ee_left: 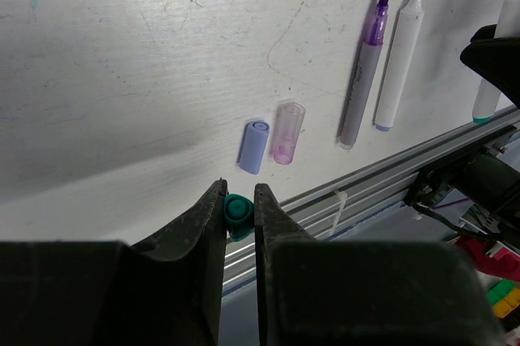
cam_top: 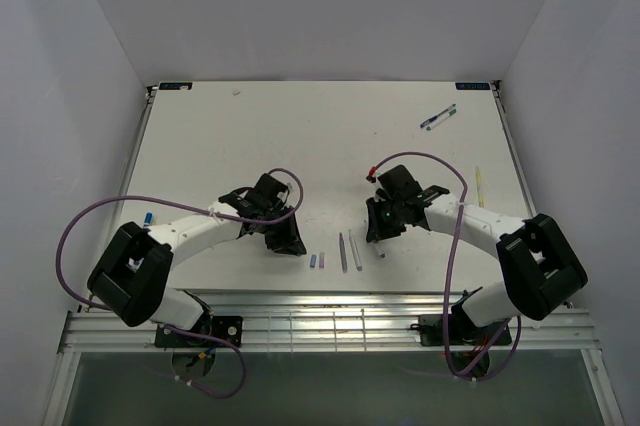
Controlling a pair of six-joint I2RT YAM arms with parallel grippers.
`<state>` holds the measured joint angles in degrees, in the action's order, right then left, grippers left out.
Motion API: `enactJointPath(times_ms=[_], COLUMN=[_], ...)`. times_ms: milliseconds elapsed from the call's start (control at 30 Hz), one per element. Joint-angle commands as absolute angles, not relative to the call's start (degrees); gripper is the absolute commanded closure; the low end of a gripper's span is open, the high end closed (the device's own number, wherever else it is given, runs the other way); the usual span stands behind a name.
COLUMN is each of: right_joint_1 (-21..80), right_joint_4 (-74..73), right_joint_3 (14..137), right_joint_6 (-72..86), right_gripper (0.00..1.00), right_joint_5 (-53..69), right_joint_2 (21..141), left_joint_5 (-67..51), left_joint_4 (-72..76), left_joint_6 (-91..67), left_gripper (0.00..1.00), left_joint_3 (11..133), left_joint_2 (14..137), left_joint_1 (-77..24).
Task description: Open the pen caps
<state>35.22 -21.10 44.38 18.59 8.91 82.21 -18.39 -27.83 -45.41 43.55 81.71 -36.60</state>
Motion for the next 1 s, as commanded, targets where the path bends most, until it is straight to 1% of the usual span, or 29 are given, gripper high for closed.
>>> enactJointPath(times_ms=[0, 100, 300, 467, 967], right_joint_1=[35.07, 35.07, 35.16, 35.16, 35.07], right_joint_4=[-18.55, -18.11, -17.23, -16.52, -15.73], right_joint_3=[44.56, 44.56, 44.65, 44.39, 43.51], right_joint_6=[18.19, 18.19, 18.28, 18.37, 18.54], right_gripper=[0.89, 0.89, 0.89, 0.88, 0.87], right_joint_5=[8.26, 8.26, 8.44, 8.61, 9.4], right_joint_2=[83.05, 83.58, 84.81, 85.52, 86.49], left_joint_5=[-17.84, -18.02, -18.72, -18.55, -18.54], left_joint_4=[-26.37, -25.84, -24.79, -24.35, -23.99], left_joint_6=[-44.3, -44.38, -44.65, -45.44, -45.62], left_gripper=[0.89, 0.87, 0.84, 0.77, 0.61], left_joint_3=[42.89, 42.37, 42.19, 41.31, 41.31], left_joint_2=[81.74, 82.26, 84.11, 84.9, 86.31], left_joint_1=[-36.74, -36.83, -37.53, -38.14, -38.15])
